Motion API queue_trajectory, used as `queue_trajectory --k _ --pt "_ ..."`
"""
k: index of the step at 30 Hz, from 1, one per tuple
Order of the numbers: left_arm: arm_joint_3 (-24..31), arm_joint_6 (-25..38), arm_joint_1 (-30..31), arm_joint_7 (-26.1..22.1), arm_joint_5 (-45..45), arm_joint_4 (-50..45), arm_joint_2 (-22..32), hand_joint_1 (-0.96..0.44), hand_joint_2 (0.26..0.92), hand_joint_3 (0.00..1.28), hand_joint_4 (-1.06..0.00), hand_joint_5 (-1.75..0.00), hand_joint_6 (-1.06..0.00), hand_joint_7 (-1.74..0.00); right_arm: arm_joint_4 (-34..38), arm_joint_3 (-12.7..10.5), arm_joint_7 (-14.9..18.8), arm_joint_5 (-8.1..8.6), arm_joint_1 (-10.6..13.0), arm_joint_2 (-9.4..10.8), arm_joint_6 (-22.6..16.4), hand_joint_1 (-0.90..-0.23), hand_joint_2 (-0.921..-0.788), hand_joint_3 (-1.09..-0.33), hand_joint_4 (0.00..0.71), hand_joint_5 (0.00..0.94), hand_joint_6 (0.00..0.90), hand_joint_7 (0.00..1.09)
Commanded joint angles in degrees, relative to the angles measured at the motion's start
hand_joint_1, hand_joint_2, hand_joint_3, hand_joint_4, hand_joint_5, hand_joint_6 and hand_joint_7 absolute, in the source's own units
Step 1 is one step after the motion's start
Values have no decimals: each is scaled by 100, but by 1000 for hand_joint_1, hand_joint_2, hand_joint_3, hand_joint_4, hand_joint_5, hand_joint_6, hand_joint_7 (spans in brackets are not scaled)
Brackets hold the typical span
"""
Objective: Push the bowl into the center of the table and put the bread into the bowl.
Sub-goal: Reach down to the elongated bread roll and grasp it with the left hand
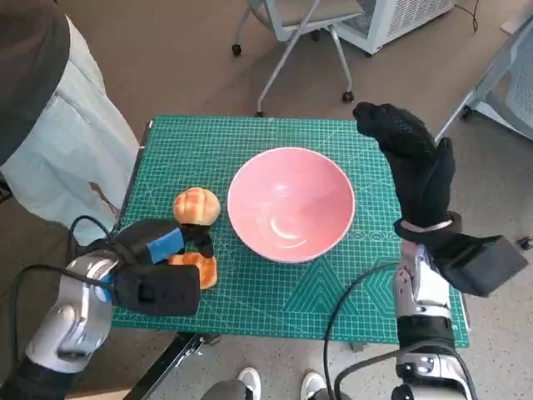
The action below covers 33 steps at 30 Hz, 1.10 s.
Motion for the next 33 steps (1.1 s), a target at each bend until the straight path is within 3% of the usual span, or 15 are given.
queue_trajectory --k 1,33 --pt "7 -91 14 69 48 162 -68 3 920 83 -683 -1187 -597 -1185 95 -23 57 70 83 41 64 -693 -921 -788 181 2 42 574" --pt "198 -360 62 239 -30 365 -228 3 917 59 -718 -1190 -636 -1108 82 3 114 83 173 37 57 -700 -921 -772 186 2 46 572"
